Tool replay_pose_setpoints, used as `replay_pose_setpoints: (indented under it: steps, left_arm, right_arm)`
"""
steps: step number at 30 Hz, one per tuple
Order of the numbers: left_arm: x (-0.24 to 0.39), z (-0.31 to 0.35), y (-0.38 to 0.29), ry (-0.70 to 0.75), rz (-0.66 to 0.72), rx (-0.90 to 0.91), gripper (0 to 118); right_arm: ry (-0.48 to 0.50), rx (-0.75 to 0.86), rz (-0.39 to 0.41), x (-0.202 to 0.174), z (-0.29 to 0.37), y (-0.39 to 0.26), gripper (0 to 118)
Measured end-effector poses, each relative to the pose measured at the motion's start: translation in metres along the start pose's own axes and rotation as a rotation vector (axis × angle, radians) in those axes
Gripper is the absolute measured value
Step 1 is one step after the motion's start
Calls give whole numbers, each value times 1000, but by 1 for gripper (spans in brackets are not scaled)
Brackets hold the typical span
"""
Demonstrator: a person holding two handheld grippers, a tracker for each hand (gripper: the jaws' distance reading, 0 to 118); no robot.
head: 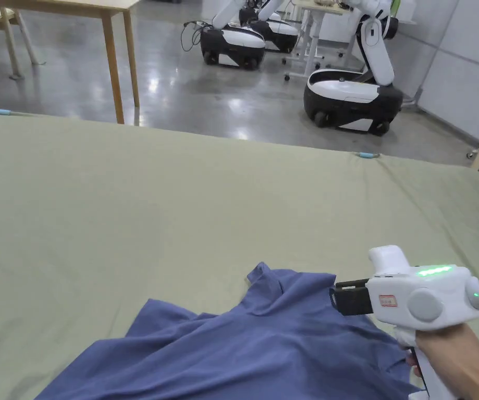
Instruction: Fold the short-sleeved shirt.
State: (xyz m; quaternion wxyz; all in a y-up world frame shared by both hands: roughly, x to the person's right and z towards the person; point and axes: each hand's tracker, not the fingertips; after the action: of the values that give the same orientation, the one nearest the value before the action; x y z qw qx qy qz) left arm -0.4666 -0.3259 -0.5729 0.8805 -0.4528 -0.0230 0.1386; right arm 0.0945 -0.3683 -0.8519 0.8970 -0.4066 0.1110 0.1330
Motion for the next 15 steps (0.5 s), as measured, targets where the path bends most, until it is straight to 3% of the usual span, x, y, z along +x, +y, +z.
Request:
replay_pose_setpoints:
  steps: [6, 9, 11, 12, 13, 14, 15]
  left_arm:
    - [-5, -14, 2, 15, 12, -20, 1]
    - [-5, -18, 3, 28, -4, -26, 1]
    - [-3, -19, 4, 32, -13, -24, 1]
    - [-2, -21, 6, 35, -23, -26, 1]
    - [-1, -22, 7, 42, -29, -22, 1]
    - [0, -23, 8, 46, -28, -12, 1]
    - [10, -21, 10, 42, -27, -5, 1]
  right_arm:
    - [55, -127, 23, -6, -60, 14, 115]
    - [65, -85, -10, -10, -56, 7, 104]
    - [69, -51, 3, -22, -35, 10, 73]
    - [54, -33, 31, -31, -31, 8, 42]
    - [46, -41, 50, -41, -30, 6, 19]
    - [73, -65, 56, -48, -21, 10, 6]
    - [74, -80, 49, -53, -20, 10, 5]
